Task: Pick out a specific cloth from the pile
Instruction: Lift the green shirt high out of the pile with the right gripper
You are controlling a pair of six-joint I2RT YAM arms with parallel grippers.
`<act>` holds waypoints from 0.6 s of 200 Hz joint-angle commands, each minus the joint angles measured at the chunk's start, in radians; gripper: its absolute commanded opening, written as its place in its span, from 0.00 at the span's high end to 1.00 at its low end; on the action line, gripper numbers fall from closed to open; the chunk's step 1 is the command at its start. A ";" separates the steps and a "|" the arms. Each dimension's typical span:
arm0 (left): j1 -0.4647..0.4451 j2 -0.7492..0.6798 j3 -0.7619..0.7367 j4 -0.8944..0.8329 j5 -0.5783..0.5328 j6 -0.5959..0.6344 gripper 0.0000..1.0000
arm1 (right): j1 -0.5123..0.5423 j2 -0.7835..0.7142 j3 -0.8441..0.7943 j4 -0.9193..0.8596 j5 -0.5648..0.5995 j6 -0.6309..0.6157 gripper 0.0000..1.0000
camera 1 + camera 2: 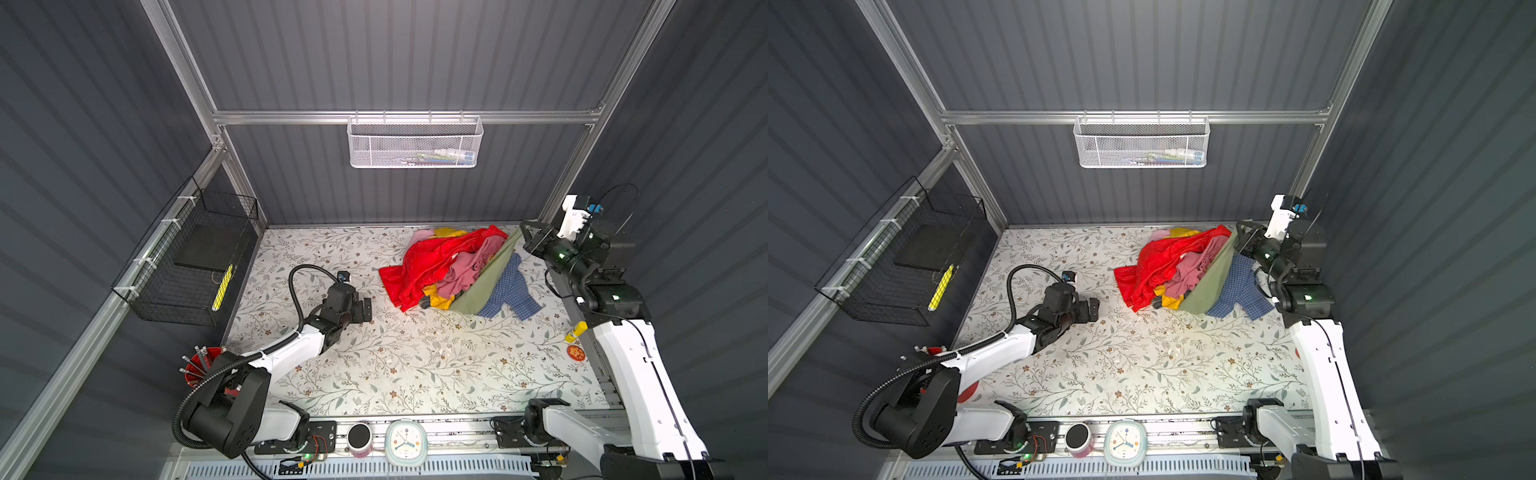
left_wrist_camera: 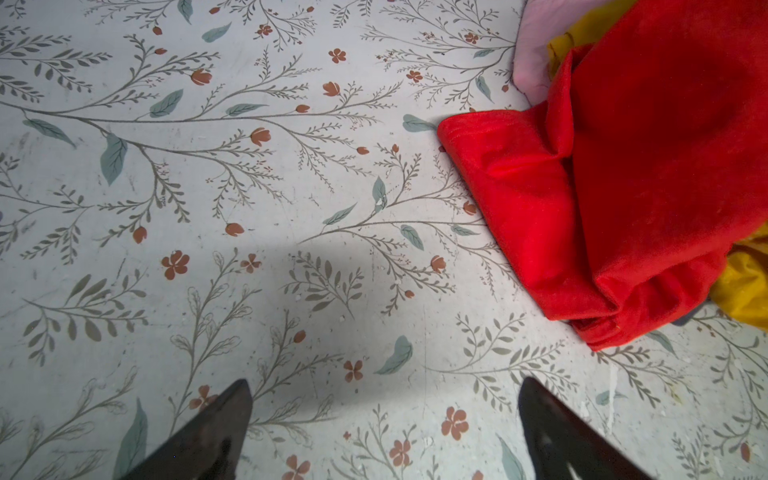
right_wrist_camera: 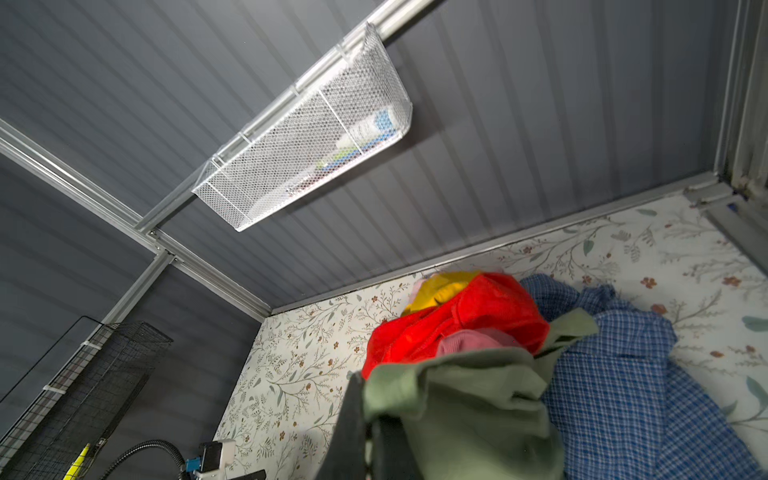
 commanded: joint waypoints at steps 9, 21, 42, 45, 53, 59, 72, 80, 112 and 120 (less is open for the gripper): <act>-0.010 0.008 0.035 0.002 -0.020 0.010 0.00 | 0.004 0.005 0.126 -0.009 0.012 -0.063 1.00; -0.013 0.015 0.041 -0.001 -0.021 0.012 0.00 | 0.006 0.018 0.154 -0.016 -0.011 -0.063 1.00; -0.018 0.029 0.052 -0.002 -0.024 0.013 0.00 | 0.018 0.042 0.209 -0.039 -0.029 -0.077 1.00; -0.020 0.031 0.054 -0.002 -0.024 0.013 0.00 | 0.023 0.046 0.217 -0.043 -0.029 -0.083 1.00; -0.022 0.037 0.057 -0.001 -0.024 0.011 0.00 | 0.033 0.055 0.242 -0.052 -0.030 -0.102 1.00; -0.025 0.042 0.058 0.001 -0.024 0.009 0.00 | 0.040 0.061 0.263 -0.061 -0.030 -0.113 1.00; -0.028 0.050 0.060 0.004 -0.025 0.008 0.00 | 0.055 0.093 0.320 -0.093 -0.030 -0.140 1.00; -0.031 0.055 0.064 0.006 -0.025 0.006 0.00 | 0.064 0.116 0.367 -0.114 -0.066 -0.153 1.00; -0.045 0.063 0.070 0.015 -0.019 0.006 0.00 | 0.123 0.221 0.564 -0.186 -0.099 -0.195 1.00; -0.055 0.062 0.072 0.023 -0.012 0.013 0.00 | 0.148 0.251 0.621 -0.203 -0.099 -0.211 1.00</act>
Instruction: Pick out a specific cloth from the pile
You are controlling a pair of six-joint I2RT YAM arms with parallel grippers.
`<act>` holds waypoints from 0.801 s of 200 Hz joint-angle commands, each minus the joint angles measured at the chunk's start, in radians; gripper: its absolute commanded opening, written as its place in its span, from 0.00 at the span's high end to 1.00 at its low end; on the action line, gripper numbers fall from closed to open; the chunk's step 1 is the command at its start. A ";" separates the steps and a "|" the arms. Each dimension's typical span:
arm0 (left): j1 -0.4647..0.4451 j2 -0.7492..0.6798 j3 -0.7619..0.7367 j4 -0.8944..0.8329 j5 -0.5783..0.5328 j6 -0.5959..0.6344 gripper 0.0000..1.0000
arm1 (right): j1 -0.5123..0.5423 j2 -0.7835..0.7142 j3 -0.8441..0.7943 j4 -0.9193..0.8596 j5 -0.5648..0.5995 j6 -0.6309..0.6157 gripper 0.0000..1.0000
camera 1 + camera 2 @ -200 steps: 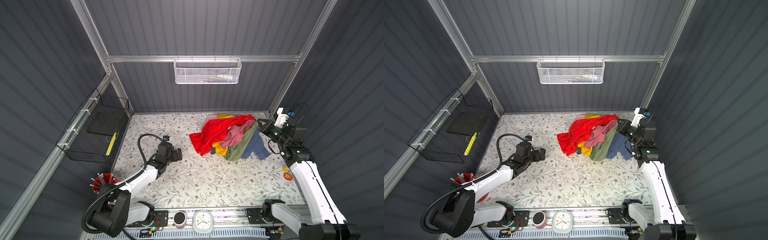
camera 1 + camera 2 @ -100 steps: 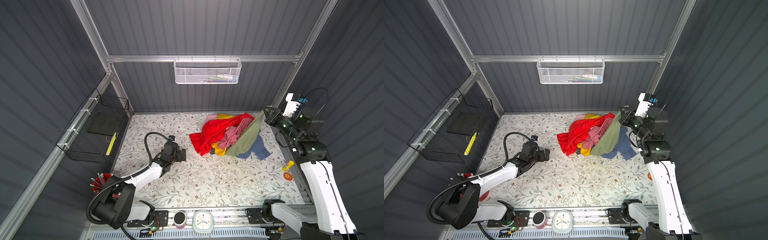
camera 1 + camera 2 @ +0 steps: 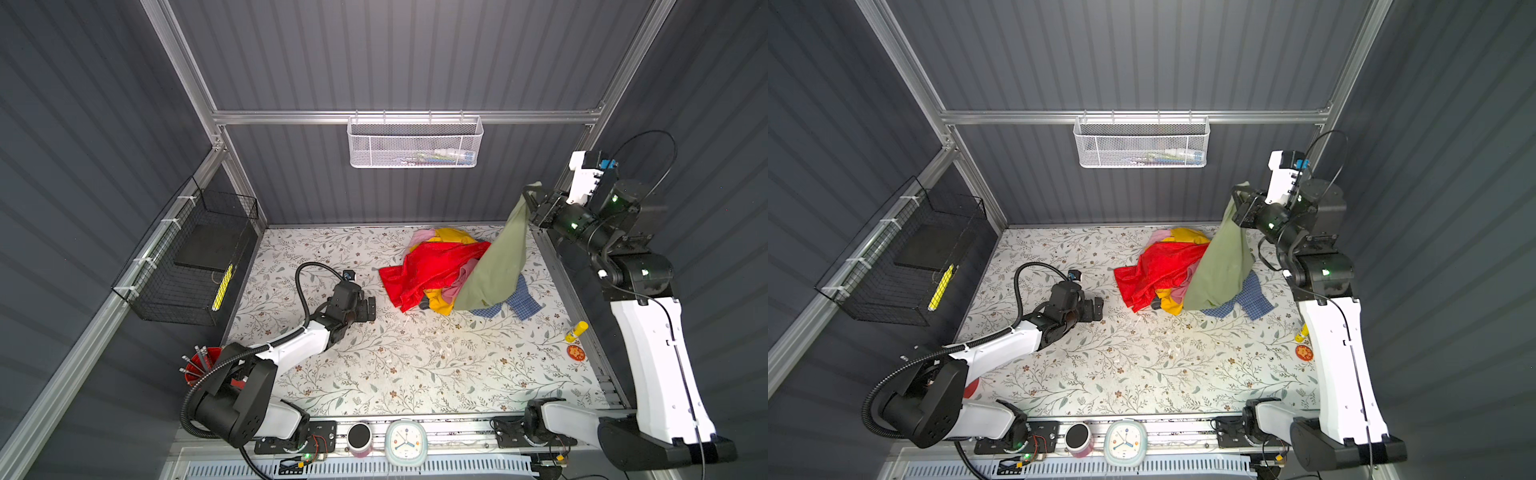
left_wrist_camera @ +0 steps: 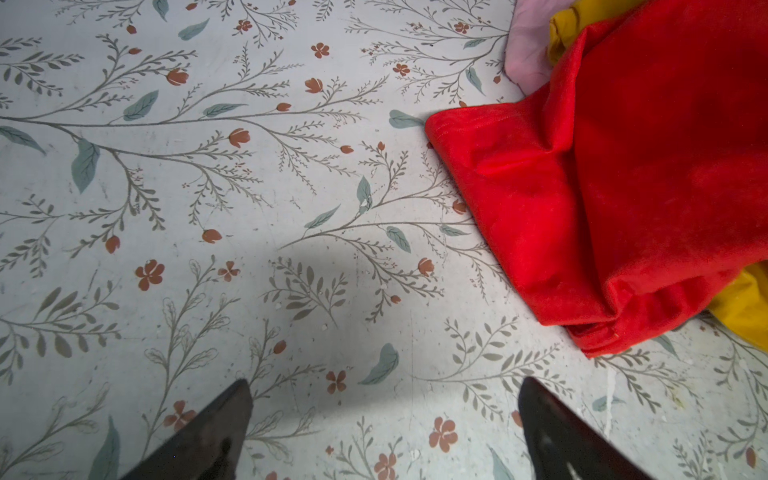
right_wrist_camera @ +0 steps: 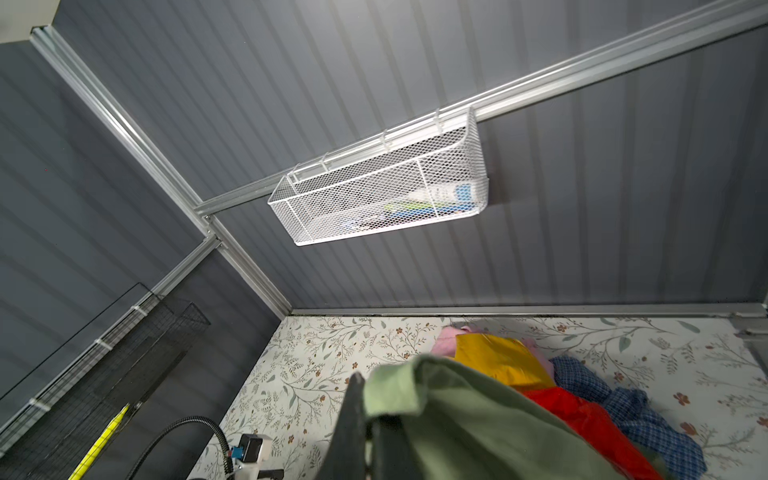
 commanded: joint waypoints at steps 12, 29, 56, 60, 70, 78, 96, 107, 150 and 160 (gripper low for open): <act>-0.061 -0.001 0.039 0.040 0.005 0.040 0.00 | 0.090 0.093 0.229 -0.043 -0.039 -0.088 1.00; -0.147 -0.011 0.058 0.073 -0.004 0.093 0.00 | 0.136 0.151 0.276 -0.044 -0.037 -0.091 1.00; -0.237 -0.001 0.111 0.105 -0.004 0.132 0.00 | 0.193 0.255 0.275 -0.063 -0.057 -0.097 1.00; -0.244 0.000 0.117 0.109 -0.002 0.134 0.00 | 0.199 0.269 0.267 -0.063 -0.066 -0.097 1.00; -0.261 0.003 0.130 0.116 0.003 0.133 0.00 | 0.215 0.306 0.246 -0.069 -0.089 -0.100 1.00; -0.272 0.005 0.141 0.117 0.009 0.129 0.00 | 0.227 0.334 0.225 -0.073 -0.100 -0.114 1.00; -0.289 0.006 0.155 0.109 0.013 0.120 0.00 | 0.242 0.371 0.166 -0.077 -0.085 -0.150 1.00; -0.295 -0.001 0.148 0.108 0.004 0.111 0.00 | 0.247 0.368 0.098 -0.059 -0.066 -0.169 1.00; -0.293 -0.126 0.059 0.075 -0.110 0.080 0.00 | 0.248 0.168 -0.284 0.034 -0.025 -0.175 1.00; -0.294 -0.164 0.038 0.059 -0.137 0.076 0.00 | 0.249 0.098 -0.377 0.036 -0.027 -0.168 1.00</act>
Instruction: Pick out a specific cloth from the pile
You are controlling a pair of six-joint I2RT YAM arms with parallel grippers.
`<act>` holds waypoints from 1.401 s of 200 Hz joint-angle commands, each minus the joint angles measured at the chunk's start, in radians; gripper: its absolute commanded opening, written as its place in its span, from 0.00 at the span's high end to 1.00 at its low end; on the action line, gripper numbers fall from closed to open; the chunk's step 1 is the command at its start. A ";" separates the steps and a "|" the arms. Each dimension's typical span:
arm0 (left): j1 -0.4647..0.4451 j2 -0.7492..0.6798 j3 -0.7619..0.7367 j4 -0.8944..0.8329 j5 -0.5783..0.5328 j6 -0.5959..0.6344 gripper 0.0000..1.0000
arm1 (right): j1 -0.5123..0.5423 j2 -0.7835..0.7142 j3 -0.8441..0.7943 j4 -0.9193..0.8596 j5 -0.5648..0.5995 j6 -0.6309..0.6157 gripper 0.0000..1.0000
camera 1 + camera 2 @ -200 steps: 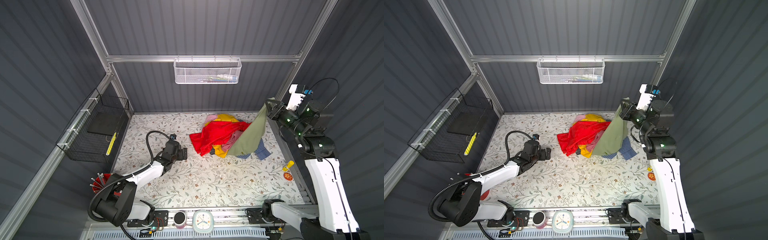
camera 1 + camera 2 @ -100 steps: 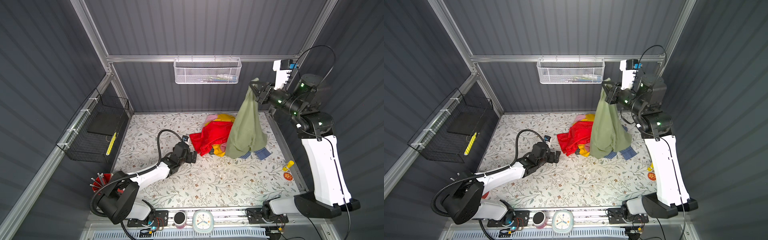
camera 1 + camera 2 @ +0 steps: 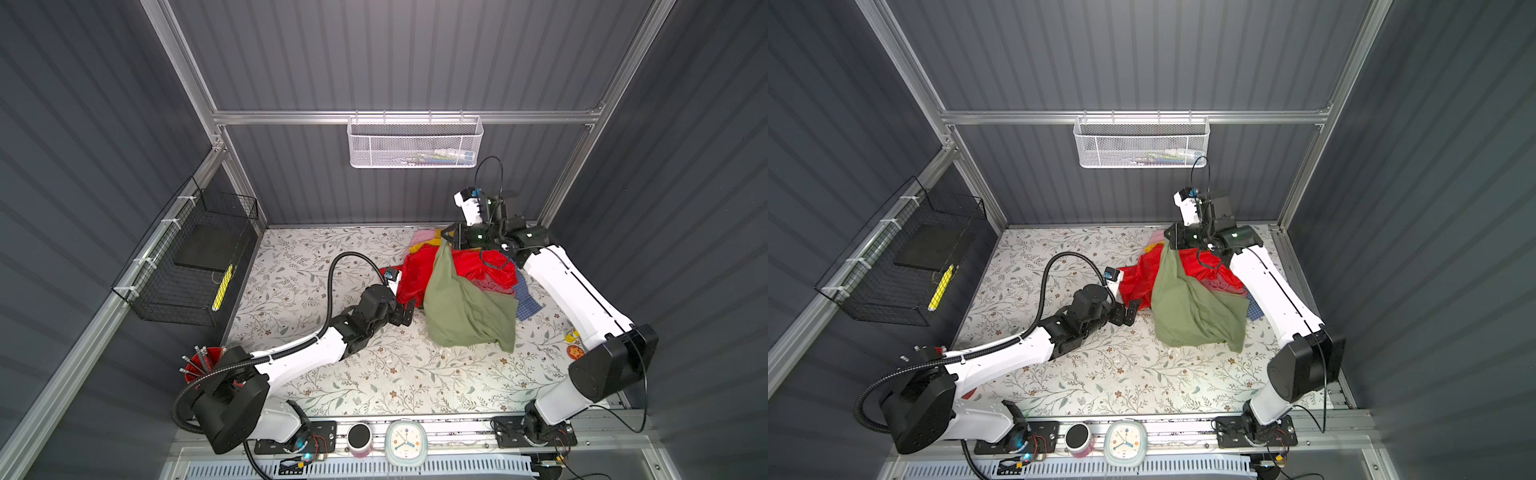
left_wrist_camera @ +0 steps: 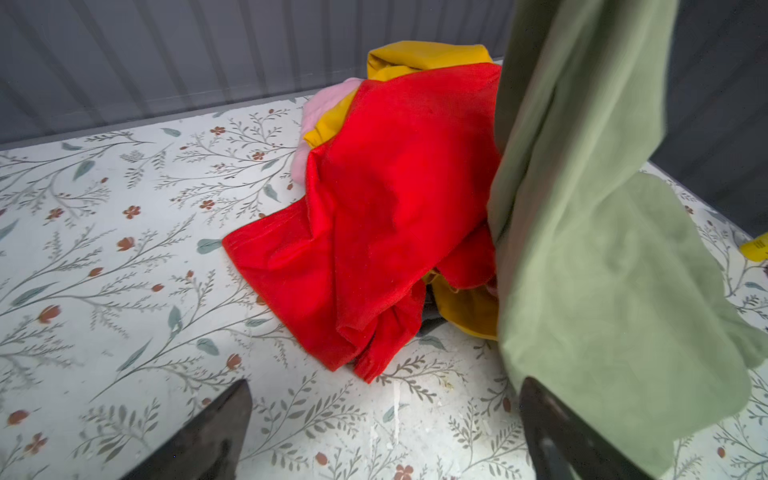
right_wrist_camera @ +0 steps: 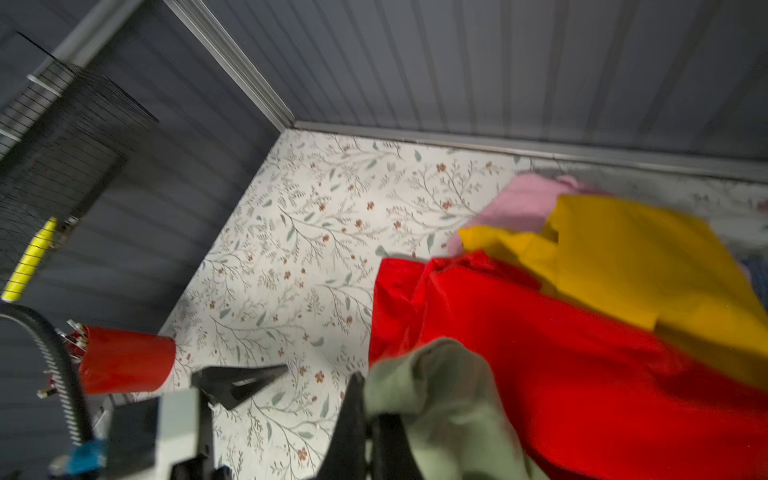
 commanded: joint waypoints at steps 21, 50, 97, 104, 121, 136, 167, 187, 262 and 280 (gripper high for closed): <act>-0.005 -0.167 -0.076 -0.069 -0.124 -0.022 0.00 | 0.014 -0.322 -0.300 0.007 0.070 0.018 1.00; -0.005 -0.215 -0.079 -0.116 -0.140 -0.020 0.00 | 0.024 -0.506 -0.478 -0.123 0.214 0.148 1.00; -0.006 -0.180 -0.074 -0.113 -0.126 -0.013 0.00 | 0.029 -0.670 -0.724 -0.275 0.410 0.286 1.00; -0.006 -0.172 -0.070 -0.110 -0.116 -0.012 0.00 | 0.027 -0.661 -0.742 -0.279 0.411 0.289 1.00; -0.004 -0.160 -0.068 -0.100 -0.107 -0.014 0.00 | 0.029 -0.638 -0.764 -0.271 0.423 0.292 1.00; -0.004 -0.158 -0.075 -0.094 -0.103 -0.018 0.00 | 0.027 -0.618 -0.781 -0.257 0.429 0.295 1.00; -0.005 -0.184 -0.098 -0.105 -0.106 -0.028 0.00 | 0.027 -0.557 -0.806 -0.261 0.362 0.299 1.00; -0.006 -0.205 -0.117 -0.119 -0.120 -0.034 0.00 | 0.027 -0.570 -0.833 -0.246 0.363 0.294 0.85; -0.005 -0.254 -0.117 -0.179 -0.155 -0.032 0.00 | 0.037 -0.708 -0.684 -0.280 0.422 0.173 0.42; -0.004 -0.259 -0.117 -0.187 -0.156 -0.032 0.00 | 0.055 -0.704 -0.646 -0.303 0.444 0.120 0.39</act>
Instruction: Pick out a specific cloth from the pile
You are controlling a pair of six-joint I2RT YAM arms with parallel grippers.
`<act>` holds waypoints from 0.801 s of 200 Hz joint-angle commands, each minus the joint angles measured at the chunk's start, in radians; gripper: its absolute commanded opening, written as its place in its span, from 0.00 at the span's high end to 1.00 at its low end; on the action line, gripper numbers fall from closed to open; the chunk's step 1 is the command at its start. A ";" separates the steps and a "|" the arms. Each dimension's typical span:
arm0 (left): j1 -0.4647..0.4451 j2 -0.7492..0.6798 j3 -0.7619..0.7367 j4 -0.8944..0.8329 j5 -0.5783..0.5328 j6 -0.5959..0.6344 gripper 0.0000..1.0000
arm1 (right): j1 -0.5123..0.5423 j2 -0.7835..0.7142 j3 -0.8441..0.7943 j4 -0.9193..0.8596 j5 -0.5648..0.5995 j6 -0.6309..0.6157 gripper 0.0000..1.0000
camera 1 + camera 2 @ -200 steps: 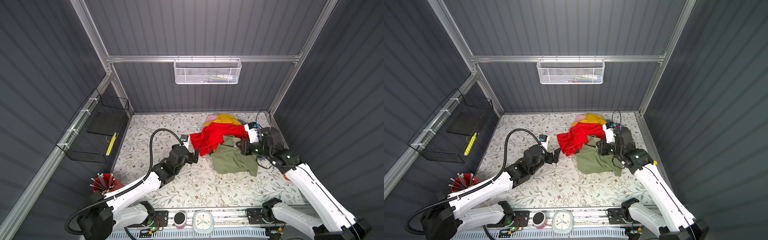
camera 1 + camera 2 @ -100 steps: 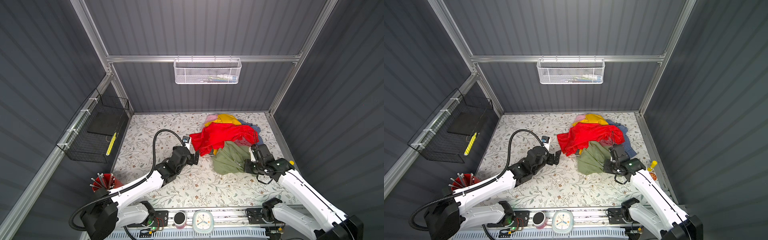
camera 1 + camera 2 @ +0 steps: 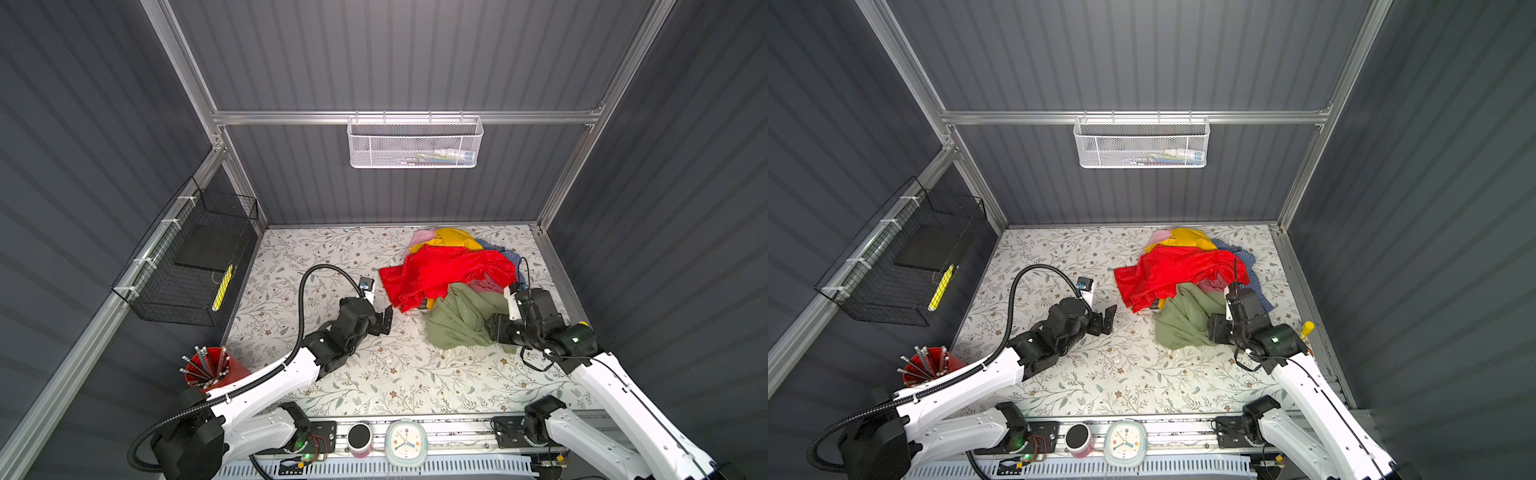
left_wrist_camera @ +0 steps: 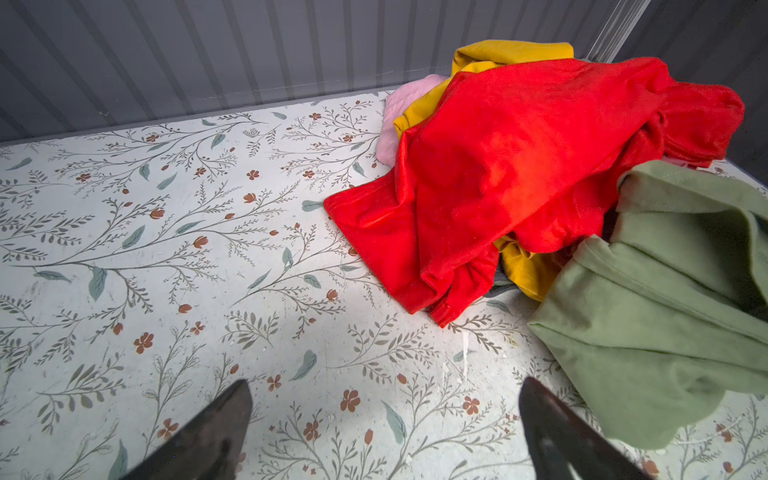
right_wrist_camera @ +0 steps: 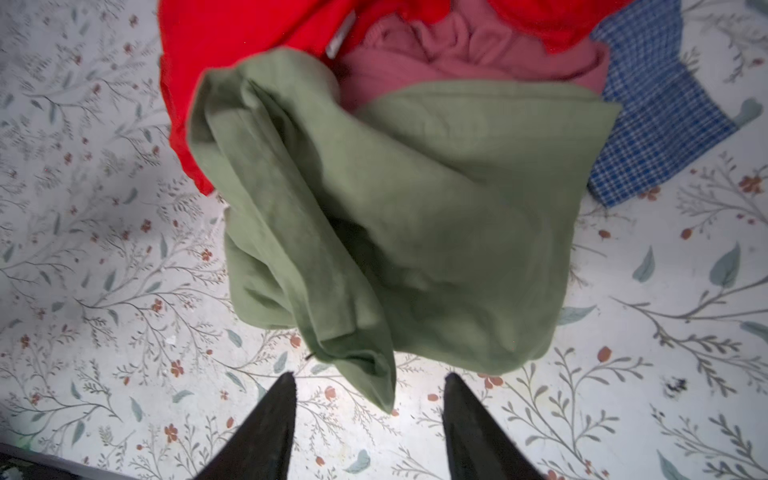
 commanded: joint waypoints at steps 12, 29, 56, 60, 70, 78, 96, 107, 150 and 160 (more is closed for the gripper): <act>-0.004 -0.023 0.001 -0.036 -0.023 -0.007 0.00 | 0.044 0.010 0.067 -0.050 0.058 -0.131 0.38; -0.006 -0.025 0.001 -0.039 -0.024 -0.009 0.00 | 0.105 0.044 0.087 -0.053 0.075 -0.201 0.37; -0.005 -0.020 0.005 -0.042 -0.018 -0.014 0.00 | 0.276 0.175 0.156 -0.104 0.152 -0.339 0.35; -0.004 -0.021 0.006 -0.044 -0.018 -0.015 0.00 | 0.305 0.198 0.166 -0.114 0.172 -0.363 0.34; -0.006 -0.019 0.008 -0.045 -0.017 -0.017 0.00 | 0.359 0.254 0.190 -0.132 0.221 -0.392 0.31; -0.005 -0.021 0.008 -0.048 -0.018 -0.020 0.00 | 0.384 0.303 0.206 -0.142 0.217 -0.420 0.31; -0.006 -0.029 0.005 -0.056 -0.025 -0.026 0.00 | 0.439 0.385 0.222 -0.152 0.277 -0.473 0.26; -0.005 -0.043 -0.002 -0.057 -0.030 -0.028 0.00 | 0.460 0.435 0.239 -0.170 0.299 -0.503 0.26; -0.005 -0.097 -0.025 -0.082 -0.059 -0.039 0.00 | 0.493 0.561 0.191 -0.158 0.401 -0.591 0.05; -0.005 -0.102 -0.031 -0.084 -0.061 -0.040 0.00 | 0.492 0.578 0.160 -0.112 0.436 -0.619 0.01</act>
